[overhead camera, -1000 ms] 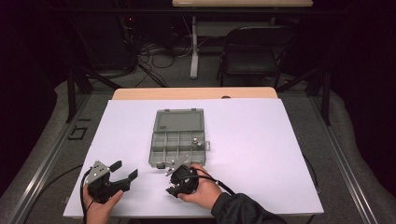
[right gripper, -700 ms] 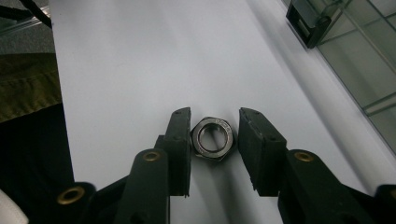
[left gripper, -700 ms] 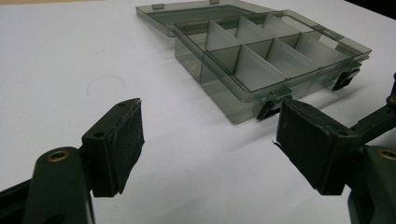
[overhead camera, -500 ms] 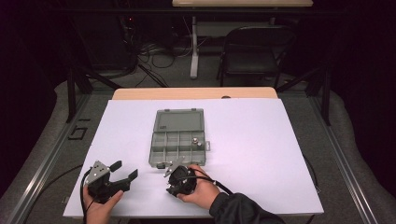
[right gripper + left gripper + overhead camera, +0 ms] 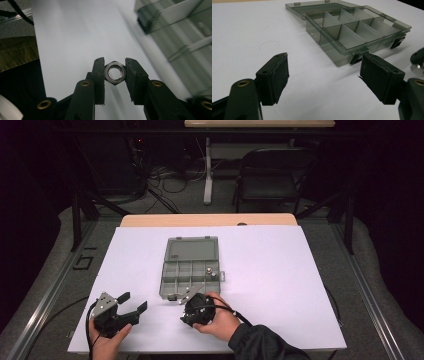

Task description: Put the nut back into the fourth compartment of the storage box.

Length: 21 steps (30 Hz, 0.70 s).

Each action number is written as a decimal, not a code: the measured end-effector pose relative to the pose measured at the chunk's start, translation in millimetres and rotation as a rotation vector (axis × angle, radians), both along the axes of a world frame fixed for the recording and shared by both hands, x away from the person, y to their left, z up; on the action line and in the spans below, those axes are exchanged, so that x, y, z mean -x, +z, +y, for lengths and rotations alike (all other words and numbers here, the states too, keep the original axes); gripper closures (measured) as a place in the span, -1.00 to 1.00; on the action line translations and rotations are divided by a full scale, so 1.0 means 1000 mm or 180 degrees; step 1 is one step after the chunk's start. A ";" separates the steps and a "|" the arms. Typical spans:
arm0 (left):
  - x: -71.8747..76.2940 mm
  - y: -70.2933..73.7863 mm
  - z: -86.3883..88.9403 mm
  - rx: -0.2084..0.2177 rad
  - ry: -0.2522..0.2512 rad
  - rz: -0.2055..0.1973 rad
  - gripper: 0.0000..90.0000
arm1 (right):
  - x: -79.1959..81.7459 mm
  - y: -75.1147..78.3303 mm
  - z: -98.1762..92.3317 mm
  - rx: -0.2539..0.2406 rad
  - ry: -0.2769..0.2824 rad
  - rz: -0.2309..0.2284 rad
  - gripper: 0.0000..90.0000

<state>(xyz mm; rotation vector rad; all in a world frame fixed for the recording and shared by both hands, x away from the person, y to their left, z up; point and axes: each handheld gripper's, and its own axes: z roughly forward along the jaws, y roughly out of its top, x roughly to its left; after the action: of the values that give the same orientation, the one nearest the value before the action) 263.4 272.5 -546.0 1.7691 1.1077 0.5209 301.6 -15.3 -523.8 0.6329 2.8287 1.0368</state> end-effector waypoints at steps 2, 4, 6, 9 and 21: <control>0.000 0.000 0.000 0.0010 0.0010 0.0005 -0.48 | -0.005 0.007 -0.007 -0.0003 -0.0045 -0.0050 0.56; 0.001 0.000 0.001 0.0006 0.0017 -0.0006 -0.48 | -0.012 0.014 -0.016 -0.0003 -0.0138 -0.0071 0.56; 0.001 0.000 0.001 -0.0002 0.0021 -0.0007 -0.48 | -0.020 0.020 -0.024 -0.0033 -0.0225 -0.0066 0.56; 0.001 0.001 0.001 0.0001 0.0020 -0.0009 -0.48 | -0.030 0.031 -0.034 -0.0070 -0.0353 -0.0068 0.56; 0.000 0.000 0.000 0.0003 -0.0005 -0.0001 -0.48 | -0.080 0.049 -0.045 -0.0081 -0.0804 -0.0053 0.56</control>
<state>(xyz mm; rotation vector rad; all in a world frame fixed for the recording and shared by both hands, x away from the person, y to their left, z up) 263.8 272.2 -545.9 1.7690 1.1060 0.5195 381.9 -60.2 -474.7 0.9490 2.6358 1.0275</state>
